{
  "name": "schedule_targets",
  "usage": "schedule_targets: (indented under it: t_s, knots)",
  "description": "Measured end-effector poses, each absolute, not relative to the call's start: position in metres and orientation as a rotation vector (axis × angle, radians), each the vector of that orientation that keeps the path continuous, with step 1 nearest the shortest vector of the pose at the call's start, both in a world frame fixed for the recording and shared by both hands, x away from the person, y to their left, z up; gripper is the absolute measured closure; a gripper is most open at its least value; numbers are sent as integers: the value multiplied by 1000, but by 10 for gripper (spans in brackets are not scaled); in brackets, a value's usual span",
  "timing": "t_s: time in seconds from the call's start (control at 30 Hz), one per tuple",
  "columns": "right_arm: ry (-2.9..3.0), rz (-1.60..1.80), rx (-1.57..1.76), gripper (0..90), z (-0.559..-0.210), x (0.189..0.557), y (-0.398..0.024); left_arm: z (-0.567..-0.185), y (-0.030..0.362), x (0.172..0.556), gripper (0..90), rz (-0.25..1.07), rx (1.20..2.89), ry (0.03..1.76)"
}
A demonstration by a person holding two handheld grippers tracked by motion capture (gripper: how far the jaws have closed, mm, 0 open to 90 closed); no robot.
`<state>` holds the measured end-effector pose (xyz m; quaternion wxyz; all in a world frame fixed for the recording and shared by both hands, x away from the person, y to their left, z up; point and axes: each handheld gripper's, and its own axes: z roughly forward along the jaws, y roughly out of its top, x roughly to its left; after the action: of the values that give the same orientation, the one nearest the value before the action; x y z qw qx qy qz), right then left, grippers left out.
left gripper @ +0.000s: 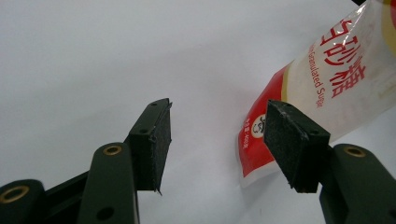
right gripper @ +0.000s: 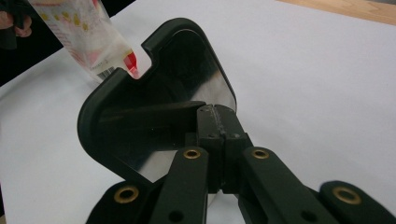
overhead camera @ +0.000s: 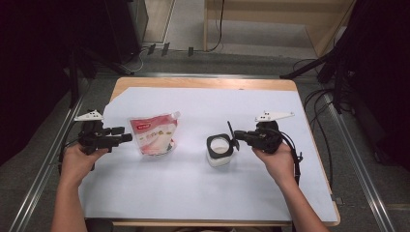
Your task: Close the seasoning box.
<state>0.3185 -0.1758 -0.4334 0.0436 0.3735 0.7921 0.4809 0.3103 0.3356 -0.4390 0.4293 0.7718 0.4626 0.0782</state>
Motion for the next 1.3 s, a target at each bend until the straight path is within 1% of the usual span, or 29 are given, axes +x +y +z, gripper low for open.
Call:
schedule_targets:
  t_s: [0.83,1.13,1.23,1.3]
  knots:
    - [2500,1454,1104,900,-444,315,-154,-440,333,310,424,181,1932,1151]
    - [2502,1463,1097,900,-445,315,-154,-440,334,310,419,175,1935,1159]
    - [2503,1469,1083,850,-444,314,-155,-439,333,310,419,174,1926,1163]
    - [2482,1497,1076,836,-441,313,-157,-439,333,310,413,179,1930,1155]
